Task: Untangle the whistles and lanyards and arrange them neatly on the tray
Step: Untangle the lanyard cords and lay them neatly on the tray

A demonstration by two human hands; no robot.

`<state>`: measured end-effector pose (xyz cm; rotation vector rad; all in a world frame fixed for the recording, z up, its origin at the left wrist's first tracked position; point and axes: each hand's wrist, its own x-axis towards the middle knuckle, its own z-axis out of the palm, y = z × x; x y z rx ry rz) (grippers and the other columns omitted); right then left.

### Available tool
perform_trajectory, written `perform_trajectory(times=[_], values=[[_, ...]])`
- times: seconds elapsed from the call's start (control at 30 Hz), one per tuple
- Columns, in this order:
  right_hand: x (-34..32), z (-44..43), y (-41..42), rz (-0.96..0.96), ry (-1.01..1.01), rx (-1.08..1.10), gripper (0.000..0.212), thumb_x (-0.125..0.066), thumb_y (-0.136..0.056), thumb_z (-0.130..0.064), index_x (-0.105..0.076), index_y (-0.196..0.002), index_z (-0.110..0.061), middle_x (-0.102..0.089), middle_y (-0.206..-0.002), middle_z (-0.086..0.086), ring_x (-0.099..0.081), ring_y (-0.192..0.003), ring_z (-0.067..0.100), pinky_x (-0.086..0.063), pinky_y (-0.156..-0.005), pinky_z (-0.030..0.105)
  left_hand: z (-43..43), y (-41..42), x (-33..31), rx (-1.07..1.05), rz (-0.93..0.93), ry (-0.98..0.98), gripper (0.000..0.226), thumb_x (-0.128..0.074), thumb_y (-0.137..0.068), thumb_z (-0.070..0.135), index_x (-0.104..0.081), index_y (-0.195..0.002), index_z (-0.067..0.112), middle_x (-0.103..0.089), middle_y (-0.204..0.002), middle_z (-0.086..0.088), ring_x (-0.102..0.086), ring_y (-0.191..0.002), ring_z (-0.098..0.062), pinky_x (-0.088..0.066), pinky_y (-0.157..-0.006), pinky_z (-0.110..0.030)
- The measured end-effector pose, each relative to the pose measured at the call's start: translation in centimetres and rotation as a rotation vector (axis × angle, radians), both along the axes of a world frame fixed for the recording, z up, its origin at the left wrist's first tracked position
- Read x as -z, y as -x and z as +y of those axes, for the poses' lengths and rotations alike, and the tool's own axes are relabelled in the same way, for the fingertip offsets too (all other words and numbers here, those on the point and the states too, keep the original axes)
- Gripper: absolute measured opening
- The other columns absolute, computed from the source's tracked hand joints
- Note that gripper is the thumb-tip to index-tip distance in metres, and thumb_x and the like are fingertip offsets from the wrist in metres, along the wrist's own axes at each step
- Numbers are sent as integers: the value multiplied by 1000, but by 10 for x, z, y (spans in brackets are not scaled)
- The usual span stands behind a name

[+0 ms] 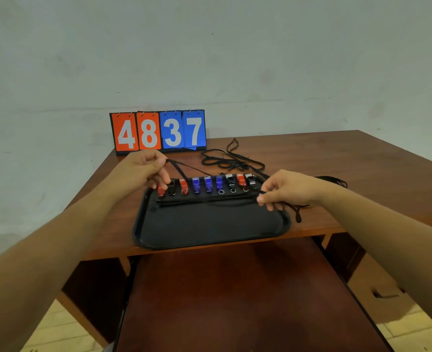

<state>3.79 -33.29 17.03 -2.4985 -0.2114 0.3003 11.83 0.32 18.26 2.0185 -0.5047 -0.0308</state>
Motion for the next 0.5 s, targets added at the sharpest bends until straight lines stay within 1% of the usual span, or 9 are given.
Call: perform_trajectory(times=[0.03, 0.1, 0.17, 0.23, 0.3, 0.37, 0.4, 0.43, 0.5], values=[[-1, -1, 0, 1, 77, -9, 24, -71, -89, -34, -73, -104, -16, -74, -96, 0, -68, -84, 16, -54, -84, 34, 0, 3, -3, 50, 13, 0, 17, -48, -101, 21, -63, -97, 14, -73, -80, -14, -69, -70, -25, -52, -66, -30], [-6, 8, -3, -38, 86, 2, 52, -75, -83, -40, -62, -130, -21, -65, -128, -6, -61, -115, 10, -44, -106, 34, -7, 13, -10, 186, 31, -27, 15, -50, -100, 19, -63, -101, 12, -72, -77, -13, -66, -65, -23, -50, -60, -26], [-13, 32, -2, -64, -192, -32, 64, -75, -83, -40, -52, -140, -25, -57, -140, -11, -54, -126, 4, -37, -113, 33, -22, 24, -20, 295, 17, -54, 15, -50, -100, 18, -63, -103, 12, -71, -76, -12, -60, -58, -19, -47, -54, -22], [-11, 58, -2, -48, -499, -124, 50, -73, -88, -28, -58, -135, -18, -64, -133, -4, -58, -125, 11, -38, -112, 35, -38, 30, -28, 349, -16, -83, 15, -51, -100, 21, -65, -104, 15, -71, -74, -10, -52, -52, -17, -43, -52, -23], [-6, 77, -1, -38, -670, -200, 23, -66, -93, -15, -66, -114, -6, -73, -109, 9, -66, -113, 24, -45, -106, 41, -46, 33, -32, 365, -37, -98, 15, -52, -100, 25, -66, -102, 22, -69, -70, -6, -45, -54, -23, -40, -55, -28], [-4, 82, 3, 38, -815, -178, 4, -60, -95, -7, -62, -93, -5, -64, -70, 10, -69, -78, 29, -54, -85, 40, -46, 32, -29, 331, -45, -87, 15, -53, -100, 28, -67, -99, 24, -63, -64, -4, -40, -60, -26, -36, -57, -31], [-4, 79, 5, 75, -855, -140, 9, -58, -96, -7, -58, -87, -8, -52, -58, 5, -61, -59, 24, -52, -69, 36, -42, 30, -25, 287, -57, -104, 15, -52, -100, 29, -66, -98, 23, -60, -60, -2, -39, -59, -24, -36, -58, -30], [-4, 74, 5, 94, -852, -100, 14, -57, -97, -9, -55, -84, -10, -42, -53, 1, -48, -47, 18, -44, -55, 31, -36, 27, -20, 234, -64, -136, 16, -52, -100, 30, -65, -96, 22, -55, -57, 2, -39, -56, -22, -37, -58, -29], [-2, 57, 5, 75, -735, -32, 15, -57, -100, -16, -55, -86, -11, -33, -54, -1, -30, -42, 13, -26, -46, 26, -20, 19, -6, 147, -9, -181, 18, -52, -100, 28, -65, -94, 17, -46, -52, 6, -35, -48, -15, -34, -52, -25]])
